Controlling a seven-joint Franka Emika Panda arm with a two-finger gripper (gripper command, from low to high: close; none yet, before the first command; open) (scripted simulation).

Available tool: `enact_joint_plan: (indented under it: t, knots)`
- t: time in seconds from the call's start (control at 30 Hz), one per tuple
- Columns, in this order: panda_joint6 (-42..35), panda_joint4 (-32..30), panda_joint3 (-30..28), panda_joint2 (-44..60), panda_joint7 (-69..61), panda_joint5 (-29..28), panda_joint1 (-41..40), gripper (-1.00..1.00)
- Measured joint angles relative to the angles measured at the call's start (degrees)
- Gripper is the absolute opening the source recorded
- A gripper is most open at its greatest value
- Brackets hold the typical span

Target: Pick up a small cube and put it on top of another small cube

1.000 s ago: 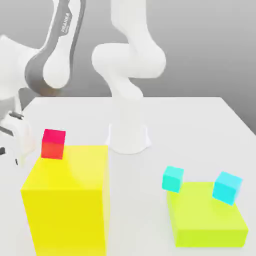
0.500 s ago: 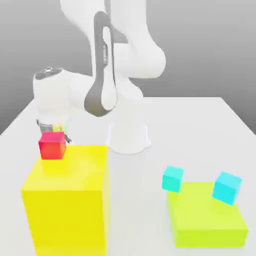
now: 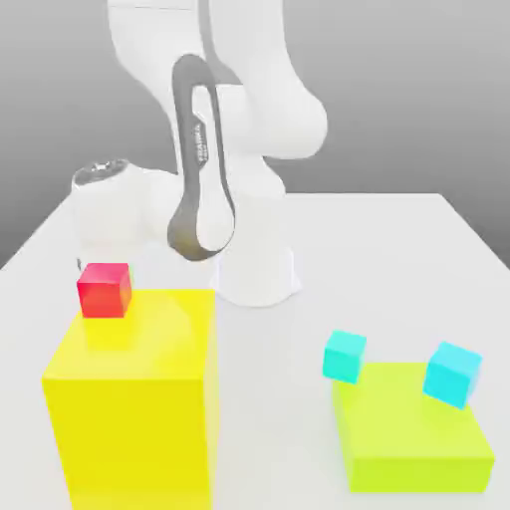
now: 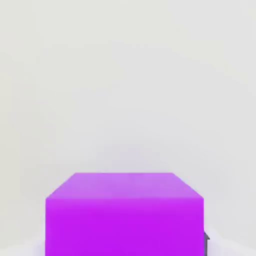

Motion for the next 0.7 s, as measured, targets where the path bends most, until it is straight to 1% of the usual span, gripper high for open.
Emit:
enact_joint_plan:
  t: [0.1,0.17,0.2,0.27,0.37,0.57,0.7]
  knots:
    - [-5.1,-1.1,0.2,-6.2,2.9,-4.3,-1.5,-1.0]
    - [-7.1,-0.7,-0.8,-7.2,0.4,-6.1,-2.6,-1.0]
    - [-8.2,0.4,-1.3,-6.8,-2.1,-7.0,-2.8,-1.0]
    - [-10.9,3.7,-1.7,-5.4,-7.7,-9.5,-3.1,-1.0]
    - [-15.3,9.4,-1.8,-2.8,-15.6,-14.9,-3.8,-1.0]
    - [-24.8,21.3,-3.0,2.2,-29.6,-29.0,-4.9,-1.0]
    - [-32.3,29.6,-2.4,4.0,-37.5,-37.6,-3.1,-1.0]
